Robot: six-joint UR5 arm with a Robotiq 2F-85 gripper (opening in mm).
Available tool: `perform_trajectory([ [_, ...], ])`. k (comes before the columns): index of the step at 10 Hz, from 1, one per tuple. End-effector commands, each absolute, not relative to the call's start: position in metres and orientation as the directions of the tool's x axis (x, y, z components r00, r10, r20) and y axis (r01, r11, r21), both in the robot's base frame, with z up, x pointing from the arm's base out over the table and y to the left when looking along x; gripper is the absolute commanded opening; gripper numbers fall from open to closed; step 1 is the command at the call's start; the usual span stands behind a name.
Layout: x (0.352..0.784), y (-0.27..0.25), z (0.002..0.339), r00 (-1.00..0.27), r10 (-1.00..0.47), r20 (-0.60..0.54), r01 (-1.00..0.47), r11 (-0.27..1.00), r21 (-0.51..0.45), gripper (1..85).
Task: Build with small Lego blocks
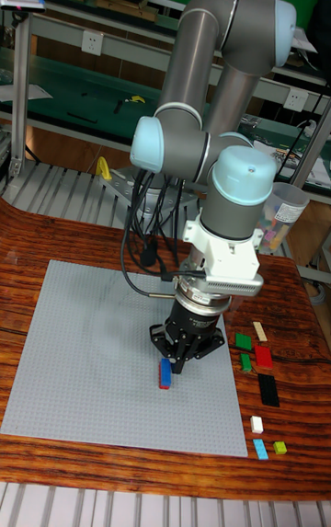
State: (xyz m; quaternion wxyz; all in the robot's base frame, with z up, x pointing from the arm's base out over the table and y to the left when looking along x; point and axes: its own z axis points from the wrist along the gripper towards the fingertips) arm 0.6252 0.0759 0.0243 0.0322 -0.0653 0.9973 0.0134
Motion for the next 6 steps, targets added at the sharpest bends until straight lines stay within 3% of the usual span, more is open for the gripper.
perform_trajectory([
  [1, 0.623, 0.075, 0.033, -0.990, -0.129, -0.059, -0.131, 0.991, 0.036, 1.3],
  [6, 0.629, 0.062, 0.040, -0.985, -0.159, -0.064, -0.161, 0.986, 0.042, 1.3],
])
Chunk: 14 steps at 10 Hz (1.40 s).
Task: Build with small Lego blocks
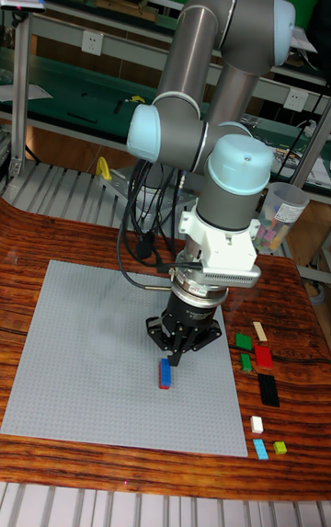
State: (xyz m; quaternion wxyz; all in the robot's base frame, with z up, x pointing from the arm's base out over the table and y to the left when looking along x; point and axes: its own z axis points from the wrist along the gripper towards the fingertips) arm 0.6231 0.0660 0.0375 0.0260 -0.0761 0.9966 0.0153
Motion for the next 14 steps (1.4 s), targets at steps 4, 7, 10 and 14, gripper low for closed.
perform_trajectory([
  [4, 0.639, 0.064, 0.034, -0.985, -0.156, -0.073, -0.160, 0.986, 0.043, 1.3],
  [7, 0.641, 0.063, 0.029, -0.984, -0.160, -0.072, -0.163, 0.986, 0.035, 1.3],
  [10, 0.642, 0.066, 0.016, -0.983, -0.164, -0.082, -0.167, 0.985, 0.034, 1.3],
  [14, 0.626, 0.065, 0.039, -0.985, -0.163, -0.050, -0.164, 0.986, 0.031, 1.3],
])
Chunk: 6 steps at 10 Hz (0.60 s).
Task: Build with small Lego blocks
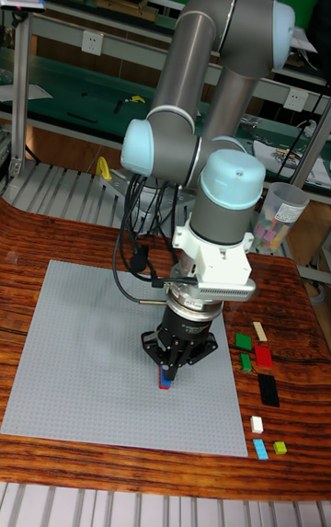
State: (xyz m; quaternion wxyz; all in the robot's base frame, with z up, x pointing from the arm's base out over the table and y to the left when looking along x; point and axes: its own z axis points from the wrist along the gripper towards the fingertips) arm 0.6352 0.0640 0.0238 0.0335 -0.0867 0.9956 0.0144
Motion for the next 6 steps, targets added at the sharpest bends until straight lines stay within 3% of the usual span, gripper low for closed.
perform_trajectory([
  [1, 0.6218, 0.0656, 0.0475, -0.986, -0.160, -0.036, -0.161, 0.986, 0.043, 1.3],
  [6, 0.6224, 0.0620, 0.0457, -0.985, -0.165, -0.048, -0.167, 0.985, 0.044, 1.3],
])
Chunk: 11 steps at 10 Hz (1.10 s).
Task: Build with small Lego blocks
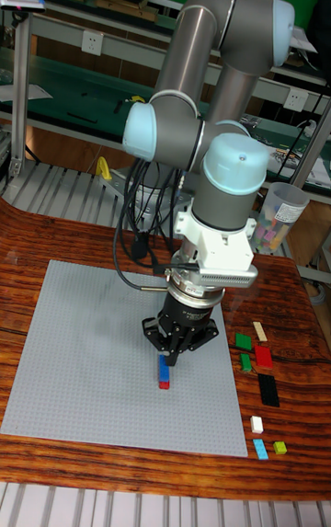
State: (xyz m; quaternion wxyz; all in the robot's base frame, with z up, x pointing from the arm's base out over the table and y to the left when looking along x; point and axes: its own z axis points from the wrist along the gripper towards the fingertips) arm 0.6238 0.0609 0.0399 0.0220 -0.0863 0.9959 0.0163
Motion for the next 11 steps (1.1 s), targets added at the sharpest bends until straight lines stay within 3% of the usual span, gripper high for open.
perform_trajectory([
  [1, 0.624, 0.059, 0.046, -0.984, -0.171, -0.050, -0.173, 0.984, 0.040, 1.3],
  [11, 0.607, 0.047, 0.044, -0.981, -0.179, -0.074, -0.182, 0.982, 0.046, 1.3],
])
